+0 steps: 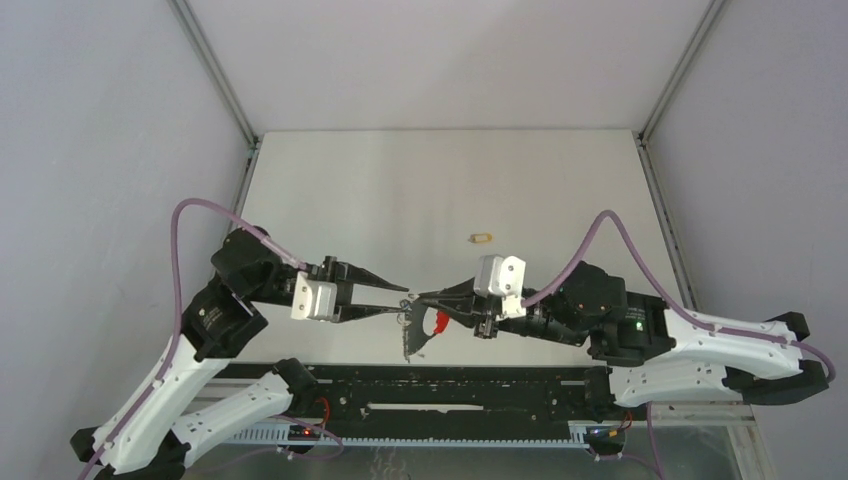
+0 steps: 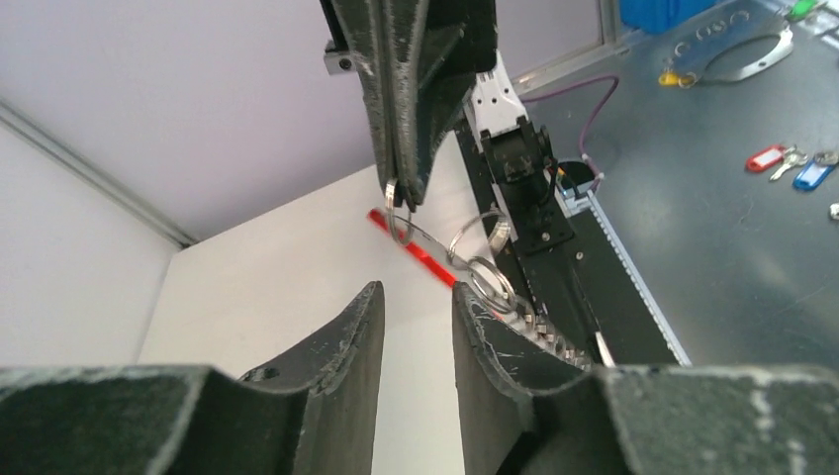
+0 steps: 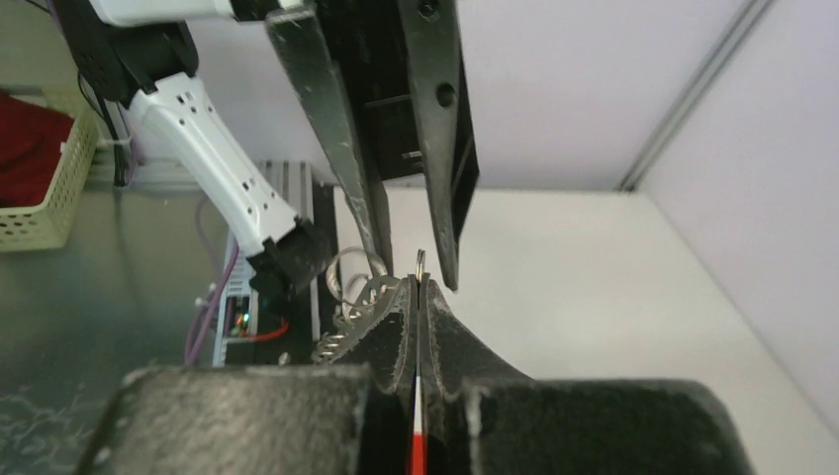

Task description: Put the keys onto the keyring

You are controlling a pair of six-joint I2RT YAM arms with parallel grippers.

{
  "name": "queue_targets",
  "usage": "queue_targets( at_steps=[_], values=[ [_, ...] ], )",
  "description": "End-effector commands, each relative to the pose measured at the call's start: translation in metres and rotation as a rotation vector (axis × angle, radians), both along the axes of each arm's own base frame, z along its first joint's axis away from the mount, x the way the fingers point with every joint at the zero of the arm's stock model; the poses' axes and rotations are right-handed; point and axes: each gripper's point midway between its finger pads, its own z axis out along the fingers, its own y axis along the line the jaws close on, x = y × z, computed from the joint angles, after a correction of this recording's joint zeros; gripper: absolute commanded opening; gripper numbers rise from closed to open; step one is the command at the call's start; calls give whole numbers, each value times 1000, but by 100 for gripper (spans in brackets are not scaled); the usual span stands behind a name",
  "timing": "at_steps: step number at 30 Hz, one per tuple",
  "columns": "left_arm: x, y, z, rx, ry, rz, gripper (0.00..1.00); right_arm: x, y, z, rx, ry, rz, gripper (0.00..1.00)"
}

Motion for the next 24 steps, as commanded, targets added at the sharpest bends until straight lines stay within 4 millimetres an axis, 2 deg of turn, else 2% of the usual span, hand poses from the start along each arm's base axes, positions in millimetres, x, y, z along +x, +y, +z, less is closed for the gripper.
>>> queue_targets(
  at_steps=[1, 6, 15, 24],
  values=[
    [-3, 8, -2, 21, -77, 13, 37, 13, -15, -17, -143, 153, -90, 0],
    [-7, 9, -8, 39, -78, -7, 36, 17, -15, -32, -255, 245, -120, 0],
    [-2, 6, -19, 74, -58, -9, 36, 16, -2, -44, -382, 311, -106, 0],
    [0, 8, -38, 162, -38, -10, 35, 11, 6, -45, -426, 312, -65, 0]
  ],
)
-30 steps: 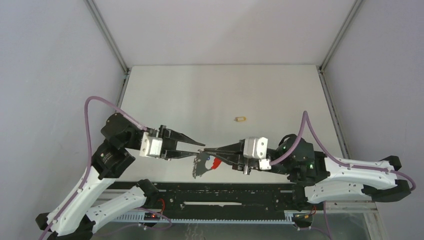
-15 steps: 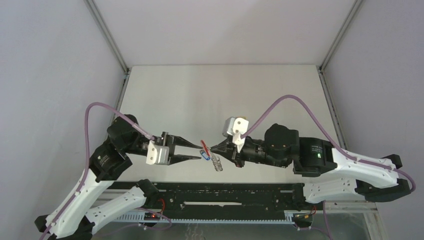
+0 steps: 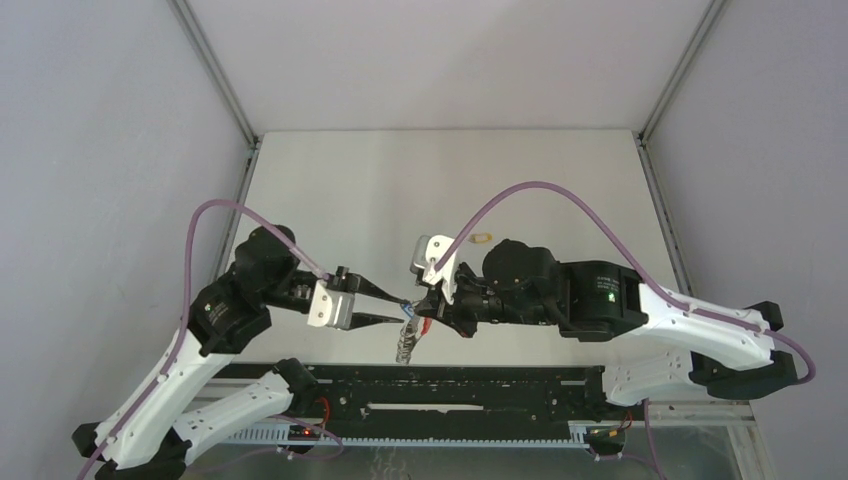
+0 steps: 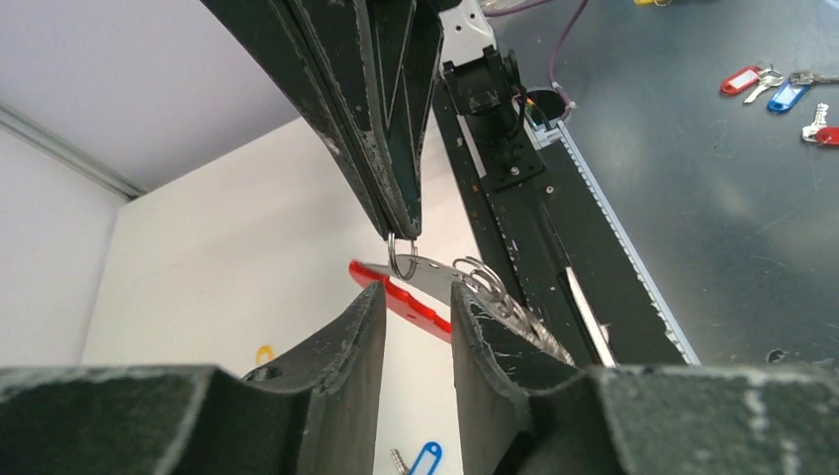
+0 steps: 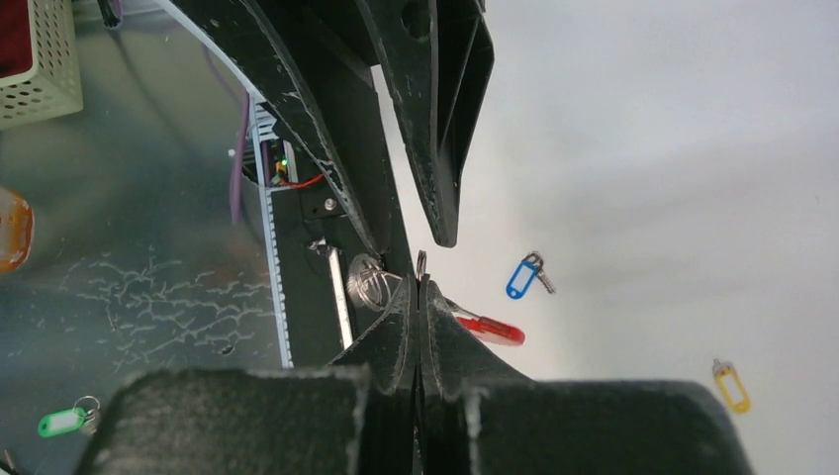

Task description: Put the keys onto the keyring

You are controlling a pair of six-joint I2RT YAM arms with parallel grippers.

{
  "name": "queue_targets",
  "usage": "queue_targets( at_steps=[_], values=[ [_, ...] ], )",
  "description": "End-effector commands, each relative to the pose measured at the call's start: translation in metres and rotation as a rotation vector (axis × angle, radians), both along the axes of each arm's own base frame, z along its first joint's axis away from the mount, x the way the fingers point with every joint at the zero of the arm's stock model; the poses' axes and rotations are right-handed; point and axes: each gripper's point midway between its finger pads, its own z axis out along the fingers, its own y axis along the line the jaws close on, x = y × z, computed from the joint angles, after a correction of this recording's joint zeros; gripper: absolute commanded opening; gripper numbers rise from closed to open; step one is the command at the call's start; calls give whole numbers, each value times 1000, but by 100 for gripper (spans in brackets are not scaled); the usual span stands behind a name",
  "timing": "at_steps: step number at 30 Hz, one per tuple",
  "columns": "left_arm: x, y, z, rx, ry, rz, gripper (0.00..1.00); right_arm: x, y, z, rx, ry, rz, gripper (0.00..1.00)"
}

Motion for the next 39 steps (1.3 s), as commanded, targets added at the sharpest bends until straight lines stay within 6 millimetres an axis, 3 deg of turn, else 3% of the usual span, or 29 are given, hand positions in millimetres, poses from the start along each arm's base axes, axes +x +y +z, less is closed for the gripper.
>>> queue_targets(
  at_steps=[1, 17, 24, 31, 39],
  values=[
    [0, 2, 6, 16, -37, -2, 33, -2, 1, 19, 31, 17, 17, 0],
    [-11, 5, 2, 46, -16, -47, 26, 3, 8, 4, -59, 26, 10, 0],
    [-6, 2, -5, 82, -3, -47, 17, 2, 14, 8, -55, 29, 29, 0],
    [2, 1, -8, 101, -14, -12, 33, 1, 20, 7, -70, 28, 47, 0],
    [2, 0, -9, 103, -18, -14, 32, 1, 23, 5, -85, 23, 55, 0]
  ],
)
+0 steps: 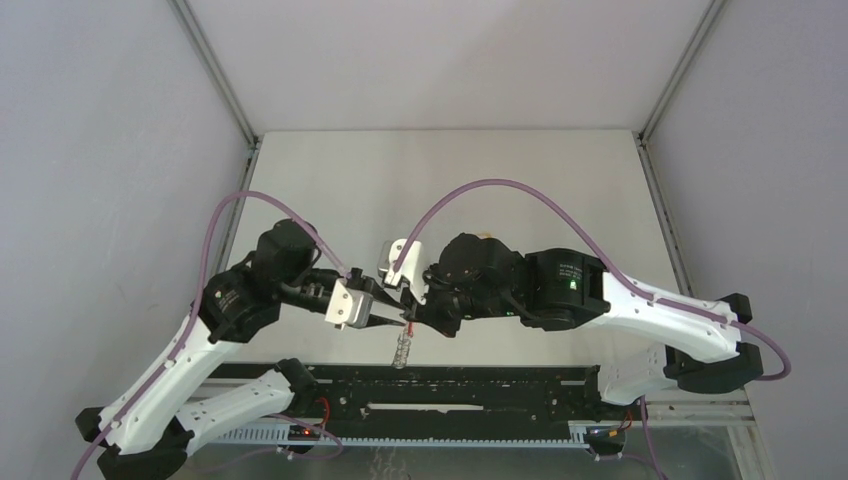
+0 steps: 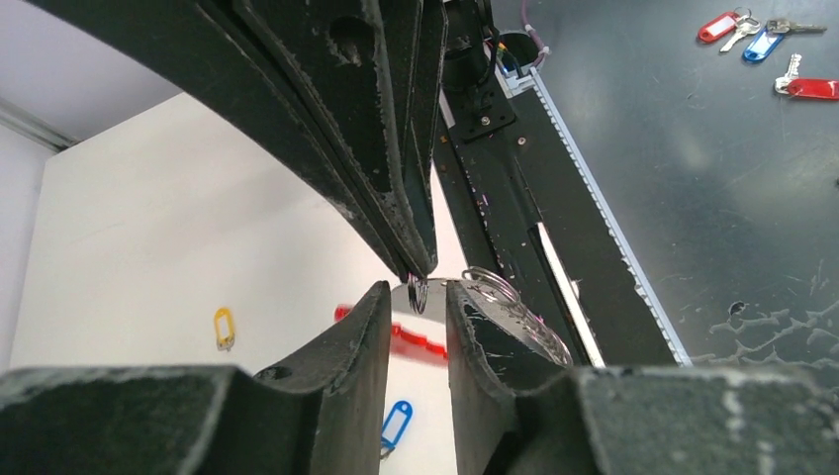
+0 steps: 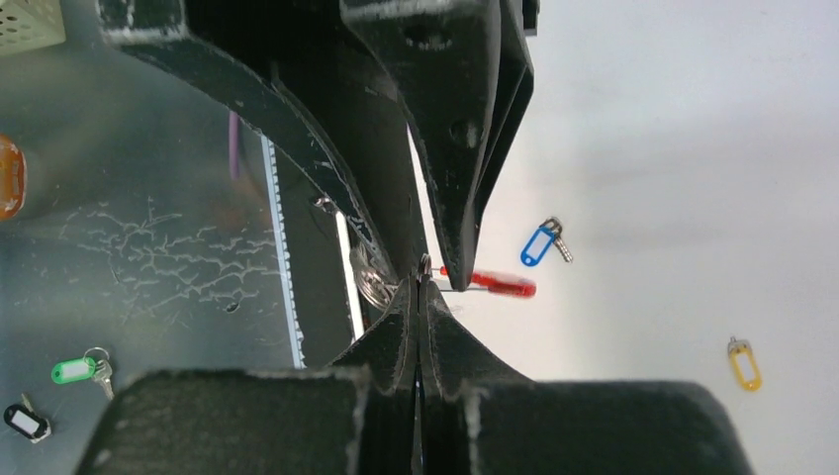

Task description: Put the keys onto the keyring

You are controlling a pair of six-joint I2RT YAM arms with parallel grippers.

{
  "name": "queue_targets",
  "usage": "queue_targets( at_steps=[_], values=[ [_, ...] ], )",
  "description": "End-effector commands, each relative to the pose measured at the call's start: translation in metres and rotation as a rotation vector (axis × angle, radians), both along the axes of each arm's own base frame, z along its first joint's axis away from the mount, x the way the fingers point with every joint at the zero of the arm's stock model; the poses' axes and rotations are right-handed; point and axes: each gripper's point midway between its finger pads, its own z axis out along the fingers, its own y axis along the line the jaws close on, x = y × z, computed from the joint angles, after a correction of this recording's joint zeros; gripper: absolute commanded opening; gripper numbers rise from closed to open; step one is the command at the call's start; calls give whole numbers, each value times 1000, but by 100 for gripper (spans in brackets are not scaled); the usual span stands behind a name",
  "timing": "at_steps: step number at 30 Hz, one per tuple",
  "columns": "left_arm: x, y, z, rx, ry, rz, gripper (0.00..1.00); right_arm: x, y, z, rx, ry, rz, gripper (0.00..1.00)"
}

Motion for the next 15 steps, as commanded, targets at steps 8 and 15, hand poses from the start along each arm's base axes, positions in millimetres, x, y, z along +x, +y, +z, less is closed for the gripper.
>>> queue_targets(
  at_steps=[8, 15],
  values=[
    [-2, 1, 19, -41, -79, -17, 0, 2, 8, 26, 75, -20, 10, 0],
    [-13, 2, 23, -66, -93, -79, 0, -1, 5, 51, 210, -41, 34, 33]
  ],
)
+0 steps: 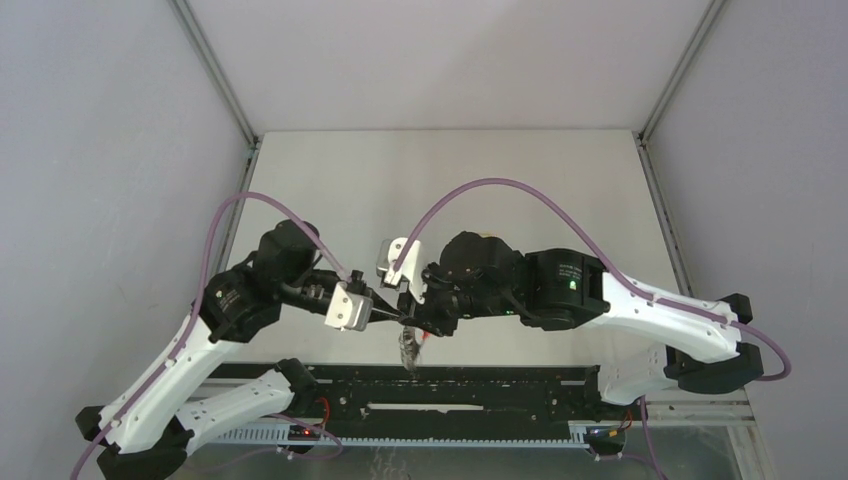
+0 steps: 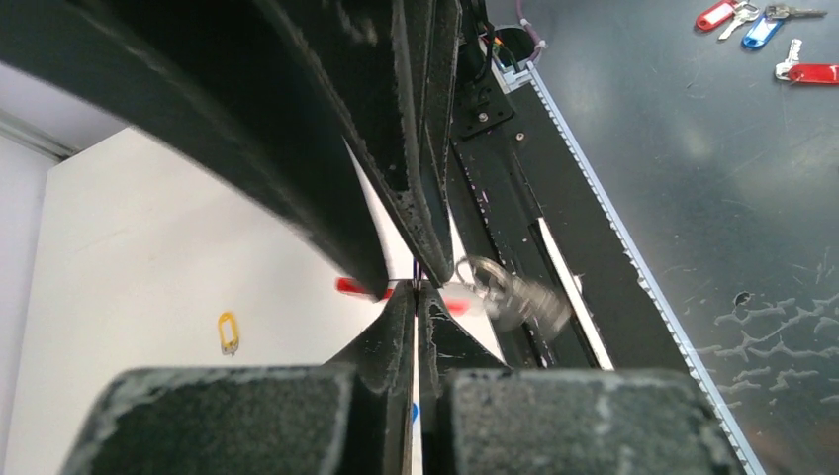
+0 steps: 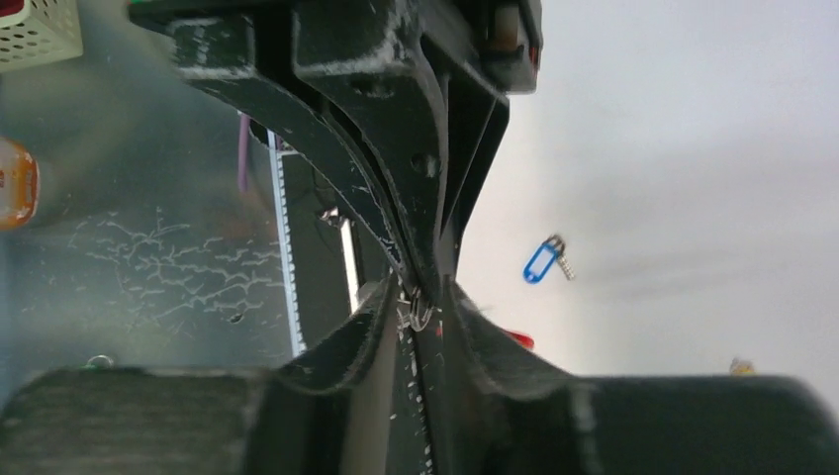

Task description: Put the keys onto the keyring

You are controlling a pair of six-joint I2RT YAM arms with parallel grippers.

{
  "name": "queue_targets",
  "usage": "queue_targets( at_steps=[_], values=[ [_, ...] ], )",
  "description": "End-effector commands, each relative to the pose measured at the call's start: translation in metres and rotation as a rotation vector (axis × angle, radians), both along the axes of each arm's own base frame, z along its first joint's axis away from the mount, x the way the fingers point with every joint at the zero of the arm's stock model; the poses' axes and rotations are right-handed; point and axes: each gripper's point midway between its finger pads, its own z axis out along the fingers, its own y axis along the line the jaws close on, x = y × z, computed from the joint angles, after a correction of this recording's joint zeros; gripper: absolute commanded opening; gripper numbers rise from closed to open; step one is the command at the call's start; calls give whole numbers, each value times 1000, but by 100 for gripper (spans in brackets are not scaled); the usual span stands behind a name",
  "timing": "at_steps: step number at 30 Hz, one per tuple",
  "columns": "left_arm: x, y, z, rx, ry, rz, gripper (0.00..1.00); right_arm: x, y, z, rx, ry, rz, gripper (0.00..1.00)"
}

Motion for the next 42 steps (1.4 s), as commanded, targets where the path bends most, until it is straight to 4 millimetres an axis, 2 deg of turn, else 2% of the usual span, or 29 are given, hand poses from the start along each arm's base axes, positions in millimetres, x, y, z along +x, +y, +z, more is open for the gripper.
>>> queue_targets(
  at_steps=[1, 3, 4, 7, 10, 13, 18, 22, 24, 26, 28, 30, 32, 34, 38, 40, 42],
  values=[
    [-17, 2, 26, -81, -78, -89, 0, -1, -2, 55, 249, -60, 29, 41],
    [-25, 3, 32, -121, -100, -130, 0, -4, -14, 71, 380, -98, 40, 54],
    [-29, 4, 37, -149, -106, -143, 0, -6, -21, 77, 444, -112, 47, 57],
    [-37, 3, 55, -229, -100, -171, 0, -10, -42, 89, 584, -149, 66, 58],
    [-41, 0, 71, -301, -68, -177, 0, -15, -56, 90, 655, -186, 91, 55],
    [-45, 0, 79, -334, -75, -203, 0, -22, -58, 88, 705, -213, 129, 52],
    [-44, -1, 79, -335, -83, -204, 0, -33, -47, 89, 735, -242, 210, 51],
    [-41, -1, 75, -337, -110, -189, 0, -39, -41, 93, 759, -255, 250, 50],
    [-38, 0, 68, -327, -150, -180, 0, -34, -40, 94, 763, -250, 224, 50],
    [-35, 2, 56, -296, -183, -171, 0, -13, -42, 92, 754, -219, 103, 50],
    [-32, 4, 40, -248, -199, -161, 0, 37, -49, 82, 725, -161, -123, 57],
    [-29, 5, 26, -207, -183, -144, 0, 89, -58, 51, 651, -50, -337, 58],
    [-28, 6, 14, -181, -160, -134, 0, 144, -77, 19, 607, 74, -589, 57],
    [-29, 6, 7, -169, -138, -131, 0, 188, -95, -20, 523, 136, -775, 59],
    [-28, 6, -4, -136, -65, -105, 0, 249, -111, -93, 367, 207, -969, 60],
    [-28, 6, -9, -119, -21, -97, 0, 271, -111, -130, 293, 213, -1014, 60],
    [-28, 5, -12, -100, 27, -82, 0, 287, -108, -156, 235, 191, -1019, 59]
  ],
)
